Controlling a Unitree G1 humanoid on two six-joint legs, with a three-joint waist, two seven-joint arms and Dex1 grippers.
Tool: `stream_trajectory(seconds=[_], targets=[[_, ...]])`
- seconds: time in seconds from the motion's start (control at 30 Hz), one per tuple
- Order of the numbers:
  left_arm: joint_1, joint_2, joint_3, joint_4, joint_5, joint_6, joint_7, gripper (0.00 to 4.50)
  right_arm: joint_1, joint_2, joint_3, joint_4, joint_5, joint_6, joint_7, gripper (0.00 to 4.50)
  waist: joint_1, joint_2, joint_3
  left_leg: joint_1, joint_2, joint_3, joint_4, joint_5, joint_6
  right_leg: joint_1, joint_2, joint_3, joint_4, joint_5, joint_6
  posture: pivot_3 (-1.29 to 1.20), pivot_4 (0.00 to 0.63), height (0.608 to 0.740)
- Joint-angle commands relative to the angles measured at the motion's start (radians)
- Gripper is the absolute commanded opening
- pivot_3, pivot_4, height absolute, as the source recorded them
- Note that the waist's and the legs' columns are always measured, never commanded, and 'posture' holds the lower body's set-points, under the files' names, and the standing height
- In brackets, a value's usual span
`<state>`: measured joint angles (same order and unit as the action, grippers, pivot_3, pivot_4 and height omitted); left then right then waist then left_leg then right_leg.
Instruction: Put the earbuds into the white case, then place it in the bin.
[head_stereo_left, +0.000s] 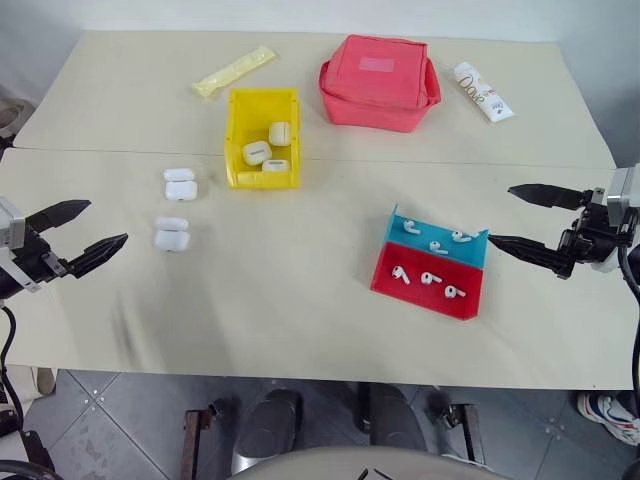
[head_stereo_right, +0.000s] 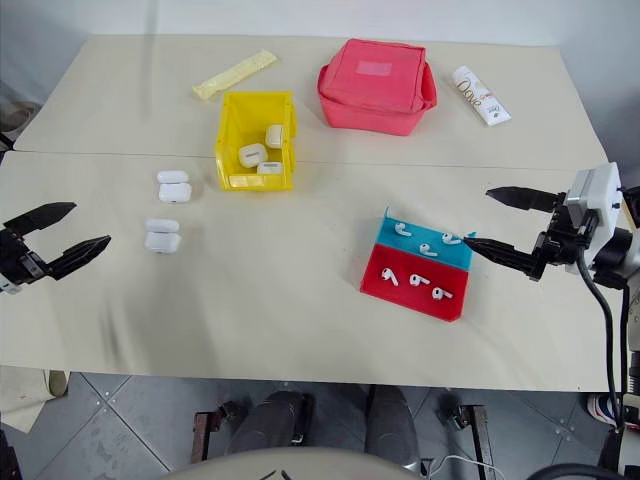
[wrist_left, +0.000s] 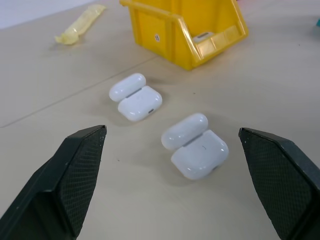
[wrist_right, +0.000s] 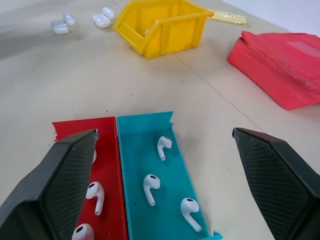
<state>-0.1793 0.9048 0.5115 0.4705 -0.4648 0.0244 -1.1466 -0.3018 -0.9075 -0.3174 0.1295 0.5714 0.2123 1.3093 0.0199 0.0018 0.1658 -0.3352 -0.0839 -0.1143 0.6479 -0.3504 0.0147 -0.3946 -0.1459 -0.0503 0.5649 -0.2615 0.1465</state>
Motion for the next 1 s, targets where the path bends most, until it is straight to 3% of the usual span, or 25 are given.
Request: stream_trajectory(seconds=[0.03, 0.17, 0.3, 0.53, 0.8, 1.0], targets=[[0.052, 0.037, 0.063, -0.06, -0.033, 0.057, 0.009, 4.5, -0.036, 0.003, 0.008, 0.015, -0.004, -0.025, 0.021, 4.48, -0.001, 0.0, 0.0, 0.0, 0.0, 0.0, 0.0, 0.0, 0.0, 0.0, 0.0, 0.0, 0.0, 0.0, 0.0, 0.0, 0.15, 0.74], [0.176, 0.039, 0.152, -0.141, -0.05, 0.113, 0.03, 4.5, -0.092, 0.011, 0.045, 0.06, -0.019, -0.036, 0.045, 4.48, -0.005, 0.0, 0.0, 0.0, 0.002, 0.0, 0.0, 0.0, -0.001, 0.0, 0.001, 0.0, 0.0, 0.0, -0.001, 0.0, 0.15, 0.74], [0.427, 0.023, 0.271, -0.267, -0.011, 0.191, 0.066, 4.5, -0.183, 0.022, 0.103, 0.133, -0.048, -0.052, 0.096, 4.48, -0.024, 0.0, 0.0, 0.0, 0.003, 0.002, 0.0, -0.002, 0.0, -0.001, 0.0, 0.002, -0.001, -0.001, -0.001, 0.0, 0.15, 0.74], [0.66, -0.068, 0.393, -0.409, -0.035, 0.213, 0.08, 4.5, -0.302, 0.041, 0.169, 0.24, -0.088, -0.086, 0.164, 4.48, -0.016, 0.0, 0.0, 0.0, 0.007, 0.003, 0.0, -0.005, -0.005, 0.0, 0.0, 0.002, -0.007, -0.001, -0.004, 0.0, 0.15, 0.74], [0.711, -0.101, 0.399, -0.565, -0.026, 0.249, 0.145, 4.5, -0.371, 0.075, 0.218, 0.281, -0.115, -0.122, 0.231, 4.48, -0.015, 0.0, 0.0, 0.0, 0.007, 0.003, 0.001, -0.006, -0.005, 0.0, 0.0, 0.001, -0.007, -0.001, -0.004, 0.0, 0.15, 0.74], [0.628, -0.058, 0.313, -0.856, -0.046, 0.574, 0.38, 4.5, -0.416, 0.109, 0.24, 0.295, -0.123, -0.132, 0.243, 4.48, -0.018, 0.0, 0.0, 0.0, 0.008, 0.003, 0.001, -0.006, -0.005, 0.0, 0.001, 0.002, -0.005, 0.0, -0.004, 0.0, 0.15, 0.74]])
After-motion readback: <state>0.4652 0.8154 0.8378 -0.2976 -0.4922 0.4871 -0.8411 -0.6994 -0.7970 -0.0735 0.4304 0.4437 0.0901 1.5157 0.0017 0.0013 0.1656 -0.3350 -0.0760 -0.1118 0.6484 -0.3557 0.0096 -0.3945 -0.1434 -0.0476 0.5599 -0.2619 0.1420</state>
